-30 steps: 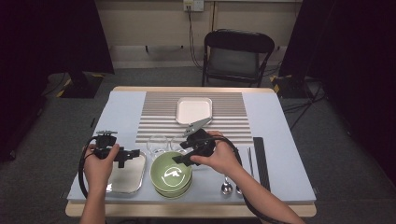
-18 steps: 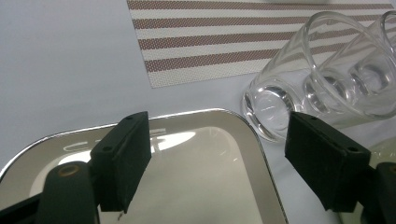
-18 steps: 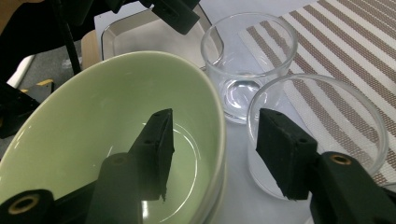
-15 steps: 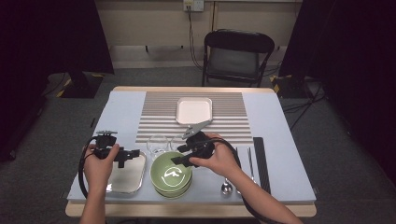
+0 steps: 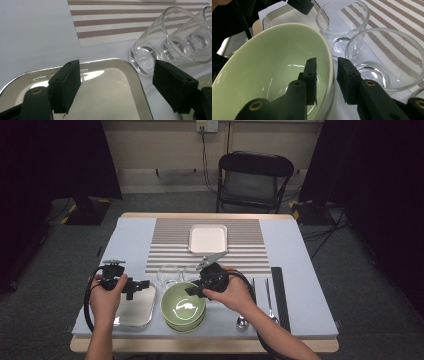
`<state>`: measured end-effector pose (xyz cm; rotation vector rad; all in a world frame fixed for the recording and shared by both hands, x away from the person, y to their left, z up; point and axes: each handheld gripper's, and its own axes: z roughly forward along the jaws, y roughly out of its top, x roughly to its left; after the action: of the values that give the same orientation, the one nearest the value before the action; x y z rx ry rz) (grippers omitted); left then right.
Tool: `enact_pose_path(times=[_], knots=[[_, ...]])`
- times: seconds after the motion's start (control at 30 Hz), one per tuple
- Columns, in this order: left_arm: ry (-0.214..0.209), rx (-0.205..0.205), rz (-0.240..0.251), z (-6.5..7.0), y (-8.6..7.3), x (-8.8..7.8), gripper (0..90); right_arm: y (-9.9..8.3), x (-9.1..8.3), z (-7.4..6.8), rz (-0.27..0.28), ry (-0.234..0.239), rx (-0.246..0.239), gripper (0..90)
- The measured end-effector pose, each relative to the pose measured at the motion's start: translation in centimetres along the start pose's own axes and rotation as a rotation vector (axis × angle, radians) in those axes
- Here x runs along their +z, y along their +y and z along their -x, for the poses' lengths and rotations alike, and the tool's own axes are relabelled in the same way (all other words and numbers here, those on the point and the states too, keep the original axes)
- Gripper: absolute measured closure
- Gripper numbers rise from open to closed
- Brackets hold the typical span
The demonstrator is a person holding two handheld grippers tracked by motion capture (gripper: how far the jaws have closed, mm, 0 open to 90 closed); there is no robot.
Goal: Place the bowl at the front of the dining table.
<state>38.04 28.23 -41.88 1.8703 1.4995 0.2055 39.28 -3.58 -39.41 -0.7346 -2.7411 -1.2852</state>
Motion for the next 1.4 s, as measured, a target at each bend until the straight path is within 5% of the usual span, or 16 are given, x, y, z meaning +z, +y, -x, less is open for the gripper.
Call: enact_pose_path(times=[0.23, 0.47, 1.4], knots=[[0.000, -0.004, 0.000, 0.0, 0.0, 0.0, 22.7, -0.2, 0.0, -0.4, 0.012, -0.044, -0.010, 82.7], [-0.001, 0.000, -0.001, 0.0, 0.0, 0.0, 22.7, -0.4, 0.0, -0.6, 0.029, -0.058, -0.004, 83.2], [-0.002, -0.003, 0.005, -0.1, -0.1, 0.0, 22.7, 0.8, -1.1, -0.2, 0.030, -0.020, 0.056, 83.1]])
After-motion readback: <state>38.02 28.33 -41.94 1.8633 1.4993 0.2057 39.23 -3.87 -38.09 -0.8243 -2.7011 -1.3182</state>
